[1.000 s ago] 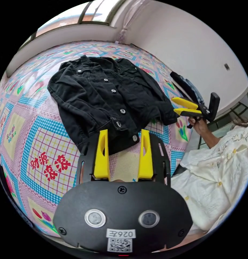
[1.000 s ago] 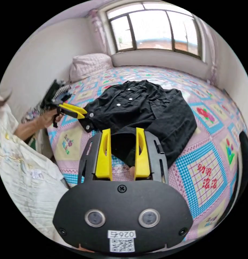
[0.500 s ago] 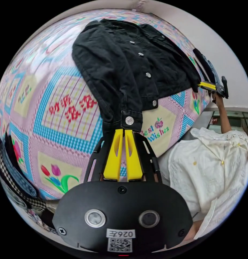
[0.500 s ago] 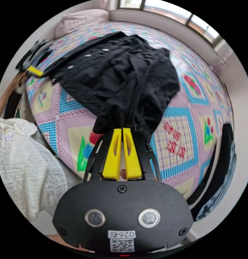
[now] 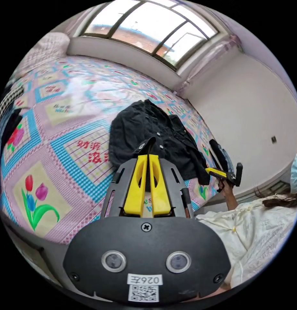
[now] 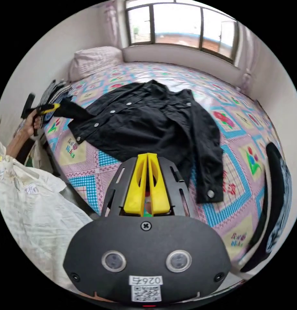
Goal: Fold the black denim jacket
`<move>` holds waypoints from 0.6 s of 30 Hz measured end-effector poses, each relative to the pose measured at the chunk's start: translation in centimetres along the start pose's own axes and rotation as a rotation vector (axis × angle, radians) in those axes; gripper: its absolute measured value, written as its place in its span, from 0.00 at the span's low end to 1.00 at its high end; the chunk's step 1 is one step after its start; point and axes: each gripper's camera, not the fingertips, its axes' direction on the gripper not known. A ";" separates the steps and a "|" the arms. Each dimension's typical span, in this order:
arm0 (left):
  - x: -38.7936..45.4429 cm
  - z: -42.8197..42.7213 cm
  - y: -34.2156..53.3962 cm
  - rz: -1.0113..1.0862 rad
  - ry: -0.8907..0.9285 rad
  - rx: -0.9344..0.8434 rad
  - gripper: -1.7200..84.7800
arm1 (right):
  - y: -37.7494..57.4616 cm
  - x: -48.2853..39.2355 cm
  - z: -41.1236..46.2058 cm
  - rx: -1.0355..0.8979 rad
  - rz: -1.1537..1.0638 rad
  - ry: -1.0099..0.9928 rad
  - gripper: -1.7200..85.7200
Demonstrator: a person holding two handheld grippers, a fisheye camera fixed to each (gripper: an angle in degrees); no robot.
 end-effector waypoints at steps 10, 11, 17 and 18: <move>0.7 13.1 -3.8 -0.011 -0.068 -0.176 0.01 | -2.0 -9.1 9.6 -0.159 -0.143 -0.001 0.01; -1.0 13.2 -3.4 -0.066 -0.062 -0.173 0.01 | -0.9 -9.3 9.1 -0.172 -0.152 -0.015 0.01; -5.5 8.5 0.4 -0.289 -0.125 -0.053 0.01 | 5.6 -10.4 4.9 -0.207 -0.184 -0.057 0.01; -5.9 7.8 0.9 -0.318 -0.151 -0.040 0.01 | 6.8 -10.8 3.9 -0.198 -0.186 -0.048 0.01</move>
